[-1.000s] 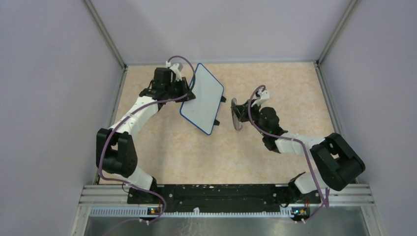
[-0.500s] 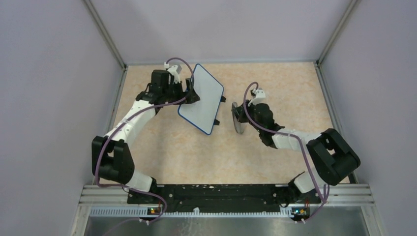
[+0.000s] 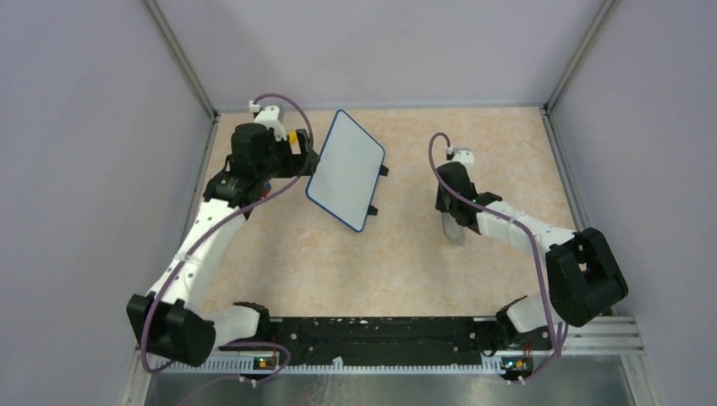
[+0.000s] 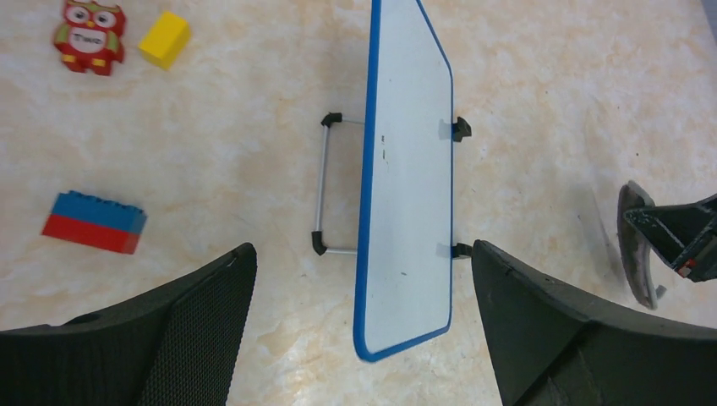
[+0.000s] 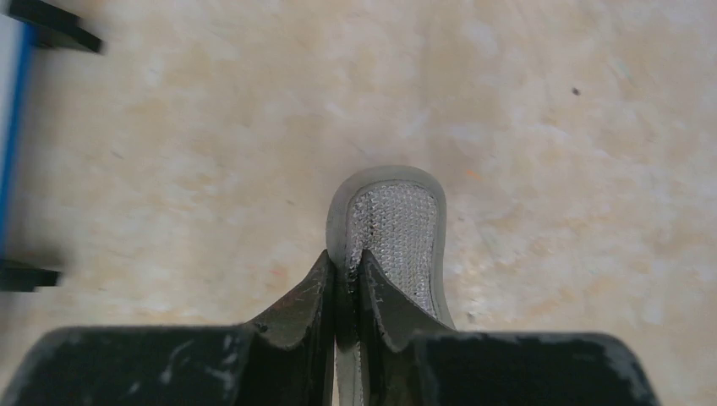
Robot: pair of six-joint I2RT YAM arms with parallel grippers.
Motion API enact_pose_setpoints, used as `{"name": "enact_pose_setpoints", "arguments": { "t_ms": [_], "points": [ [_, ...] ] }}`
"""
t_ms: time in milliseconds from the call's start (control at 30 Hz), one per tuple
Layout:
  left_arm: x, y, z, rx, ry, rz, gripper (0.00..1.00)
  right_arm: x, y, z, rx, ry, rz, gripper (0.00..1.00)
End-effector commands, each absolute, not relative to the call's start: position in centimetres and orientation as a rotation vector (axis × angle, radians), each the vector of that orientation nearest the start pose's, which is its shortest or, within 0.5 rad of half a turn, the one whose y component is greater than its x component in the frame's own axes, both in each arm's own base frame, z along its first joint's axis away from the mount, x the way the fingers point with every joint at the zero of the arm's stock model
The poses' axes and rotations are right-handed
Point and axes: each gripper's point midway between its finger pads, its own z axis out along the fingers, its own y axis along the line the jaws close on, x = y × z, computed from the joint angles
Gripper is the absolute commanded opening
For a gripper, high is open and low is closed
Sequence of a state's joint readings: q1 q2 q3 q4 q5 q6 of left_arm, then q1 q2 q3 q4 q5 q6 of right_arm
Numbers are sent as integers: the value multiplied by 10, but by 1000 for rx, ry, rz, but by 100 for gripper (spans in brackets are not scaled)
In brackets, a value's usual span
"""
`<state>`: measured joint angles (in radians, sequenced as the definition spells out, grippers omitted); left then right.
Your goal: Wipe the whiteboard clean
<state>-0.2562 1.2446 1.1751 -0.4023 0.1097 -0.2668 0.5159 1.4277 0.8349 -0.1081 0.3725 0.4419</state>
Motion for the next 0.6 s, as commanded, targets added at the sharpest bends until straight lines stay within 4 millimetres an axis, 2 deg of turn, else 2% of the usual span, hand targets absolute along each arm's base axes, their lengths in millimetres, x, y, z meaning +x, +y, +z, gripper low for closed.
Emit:
{"name": "enact_pose_setpoints", "arguments": {
  "t_ms": [0,67,133,167,233,267,333,367,400,467,567],
  "points": [
    [340,-104,323,9,1928,-362,99,335,90,101,132,2316,-190,22],
    [326,-104,345,-3,1893,-400,99,331,85,104,121,2331,-205,42],
    [312,-105,366,-14,1860,-442,99,326,87,120,89,2323,-166,55],
    [304,-106,378,-15,1839,-467,99,322,88,132,79,2308,-137,61],
    [290,-110,403,7,1783,-525,99,313,87,168,63,2245,-76,78],
    [282,-114,417,33,1749,-558,99,306,86,192,53,2202,-35,83],
    [263,-120,444,95,1677,-618,99,290,85,245,22,2105,47,85],
    [254,-124,458,129,1636,-648,99,278,84,288,15,2015,118,85],
    [243,-127,474,161,1580,-674,99,266,84,317,-5,1960,171,86],
    [217,-131,507,230,1458,-726,99,238,81,379,-15,1826,280,86],
    [176,-129,553,292,1270,-759,99,188,69,457,-4,1599,421,87]
  ]
}}
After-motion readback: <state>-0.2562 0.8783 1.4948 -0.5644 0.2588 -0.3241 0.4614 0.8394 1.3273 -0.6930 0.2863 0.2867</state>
